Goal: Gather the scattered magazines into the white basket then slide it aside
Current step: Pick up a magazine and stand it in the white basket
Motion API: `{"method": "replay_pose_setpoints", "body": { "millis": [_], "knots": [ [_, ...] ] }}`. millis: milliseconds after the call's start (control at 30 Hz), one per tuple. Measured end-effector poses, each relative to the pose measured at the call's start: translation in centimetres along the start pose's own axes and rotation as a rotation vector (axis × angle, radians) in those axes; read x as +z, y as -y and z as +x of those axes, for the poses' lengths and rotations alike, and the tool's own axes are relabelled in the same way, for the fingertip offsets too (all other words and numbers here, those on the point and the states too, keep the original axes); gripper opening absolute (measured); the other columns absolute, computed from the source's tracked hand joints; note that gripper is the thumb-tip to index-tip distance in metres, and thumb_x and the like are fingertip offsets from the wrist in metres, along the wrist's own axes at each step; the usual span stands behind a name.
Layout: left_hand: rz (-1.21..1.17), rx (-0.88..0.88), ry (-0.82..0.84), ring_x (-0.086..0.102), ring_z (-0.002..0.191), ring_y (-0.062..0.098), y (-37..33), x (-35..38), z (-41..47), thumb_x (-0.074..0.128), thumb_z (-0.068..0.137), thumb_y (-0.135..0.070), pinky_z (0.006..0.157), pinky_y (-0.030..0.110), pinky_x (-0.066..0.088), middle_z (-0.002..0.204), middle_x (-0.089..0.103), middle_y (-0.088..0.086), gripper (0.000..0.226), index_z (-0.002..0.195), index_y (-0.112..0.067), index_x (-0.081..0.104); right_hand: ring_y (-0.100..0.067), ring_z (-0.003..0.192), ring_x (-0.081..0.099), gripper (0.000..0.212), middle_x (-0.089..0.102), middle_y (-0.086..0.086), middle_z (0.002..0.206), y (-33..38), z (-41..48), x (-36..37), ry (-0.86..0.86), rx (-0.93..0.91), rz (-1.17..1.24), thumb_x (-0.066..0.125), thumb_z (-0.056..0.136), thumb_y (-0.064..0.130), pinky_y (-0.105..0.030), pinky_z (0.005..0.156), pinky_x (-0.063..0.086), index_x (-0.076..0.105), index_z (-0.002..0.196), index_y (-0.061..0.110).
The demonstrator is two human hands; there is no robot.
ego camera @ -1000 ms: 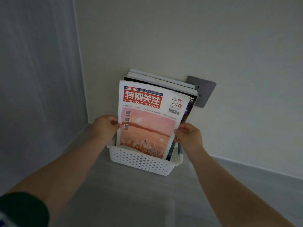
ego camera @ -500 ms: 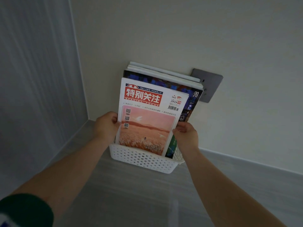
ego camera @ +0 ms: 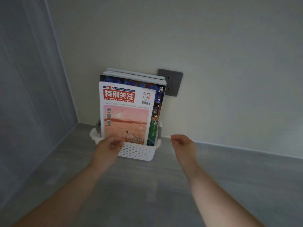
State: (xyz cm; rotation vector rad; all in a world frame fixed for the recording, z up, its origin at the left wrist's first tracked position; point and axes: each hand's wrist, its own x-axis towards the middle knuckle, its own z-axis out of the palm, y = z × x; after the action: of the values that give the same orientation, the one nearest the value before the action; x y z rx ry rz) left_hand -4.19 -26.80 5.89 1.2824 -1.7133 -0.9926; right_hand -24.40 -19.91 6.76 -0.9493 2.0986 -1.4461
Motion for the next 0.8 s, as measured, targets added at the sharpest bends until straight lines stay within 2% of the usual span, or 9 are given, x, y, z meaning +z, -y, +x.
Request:
{"method": "replay_pose_setpoints", "body": {
  "millis": [67,133,300,367,400,467,567,700,800],
  "knots": [
    [-0.022,-0.029,0.068,0.06,0.094,0.026,-1.1,1.5,-2.7,0.058,0.082,-0.003,0.086,0.033,0.043,0.093,0.067,0.013,0.013,0.076,-0.013,0.064,-0.016,0.074,0.054,0.018,0.067,-0.011,0.088,-1.5,-0.8,-2.3,-0.032,-0.01,0.002,0.053,0.081,0.0,-0.009,0.054,0.039,0.068,0.09,0.006],
    [0.008,-0.026,0.098,0.058,0.083,0.023,-2.2,3.4,-5.3,0.057,0.083,-0.005,0.076,0.027,0.038,0.077,0.063,0.006,0.024,0.065,-0.021,0.059,-0.019,0.078,0.057,0.018,0.069,-0.02,0.093,-3.3,-1.8,-5.2,-0.067,-0.018,-0.007,0.053,0.08,-0.004,-0.009,0.057,0.038,0.068,0.09,-0.001],
    [-0.025,-0.018,0.17,0.054,0.071,0.019,-6.5,11.0,-12.4,0.053,0.085,-0.005,0.058,0.01,0.039,0.063,0.06,0.002,0.029,0.058,-0.015,0.055,-0.019,0.086,0.06,0.016,0.069,-0.024,0.098,-9.8,-5.8,-16.7,-0.075,-0.012,-0.099,0.054,0.081,-0.006,0.0,0.059,0.036,0.066,0.09,-0.006],
    [-0.012,-0.002,0.243,0.053,0.071,0.019,-8.3,14.8,-15.1,0.053,0.086,-0.006,0.061,0.022,0.038,0.062,0.058,-0.003,0.035,0.056,-0.024,0.053,-0.024,0.093,0.064,0.017,0.07,-0.019,0.1,-12.8,-7.7,-22.6,-0.093,0.037,-0.168,0.053,0.082,-0.003,-0.005,0.065,0.039,0.067,0.091,-0.003],
    [0.007,0.013,0.276,0.053,0.072,0.019,-9.1,16.8,-16.5,0.053,0.085,-0.006,0.061,0.025,0.036,0.062,0.058,-0.001,0.036,0.055,-0.026,0.052,-0.025,0.096,0.064,0.018,0.07,-0.018,0.101,-14.3,-8.7,-25.8,-0.116,0.071,-0.215,0.052,0.082,-0.001,-0.014,0.072,0.042,0.068,0.092,-0.001],
    [0.051,0.06,0.338,0.054,0.072,0.019,-10.9,20.9,-19.5,0.054,0.084,-0.005,0.057,0.019,0.036,0.063,0.059,0.003,0.034,0.056,-0.025,0.052,-0.027,0.099,0.063,0.019,0.069,-0.017,0.104,-17.4,-10.9,-32.4,-0.189,0.137,-0.317,0.051,0.084,0.002,-0.026,0.08,0.043,0.067,0.095,0.0],
    [0.073,0.099,0.451,0.054,0.07,0.015,-13.0,27.0,-24.1,0.056,0.083,-0.003,0.054,0.002,0.036,0.058,0.057,-0.005,0.035,0.057,-0.025,0.054,-0.027,0.104,0.059,0.023,0.065,-0.015,0.11,-21.7,-14.2,-41.9,-0.28,0.282,-0.402,0.049,0.087,0.007,-0.025,0.08,0.04,0.064,0.104,0.003],
    [0.098,0.114,0.609,0.057,0.073,0.018,-14.9,34.6,-29.0,0.057,0.082,-0.003,0.055,0.007,0.037,0.069,0.062,0.006,0.025,0.064,-0.022,0.058,-0.028,0.106,0.056,0.023,0.064,-0.015,0.113,-26.6,-17.8,-51.1,-0.403,0.459,-0.685,0.047,0.085,0.015,-0.031,0.088,0.042,0.064,0.1,0.01],
    [0.152,0.132,0.697,0.056,0.073,0.018,-15.8,39.4,-32.3,0.058,0.081,-0.004,0.054,0.007,0.038,0.069,0.061,0.0,0.032,0.059,-0.027,0.055,-0.029,0.125,0.039,0.037,0.045,-0.013,0.136,-29.4,-19.6,-55.2,-0.451,0.571,-0.754,0.046,0.088,0.024,-0.035,0.104,0.031,0.049,0.123,0.012]
  ]
}}
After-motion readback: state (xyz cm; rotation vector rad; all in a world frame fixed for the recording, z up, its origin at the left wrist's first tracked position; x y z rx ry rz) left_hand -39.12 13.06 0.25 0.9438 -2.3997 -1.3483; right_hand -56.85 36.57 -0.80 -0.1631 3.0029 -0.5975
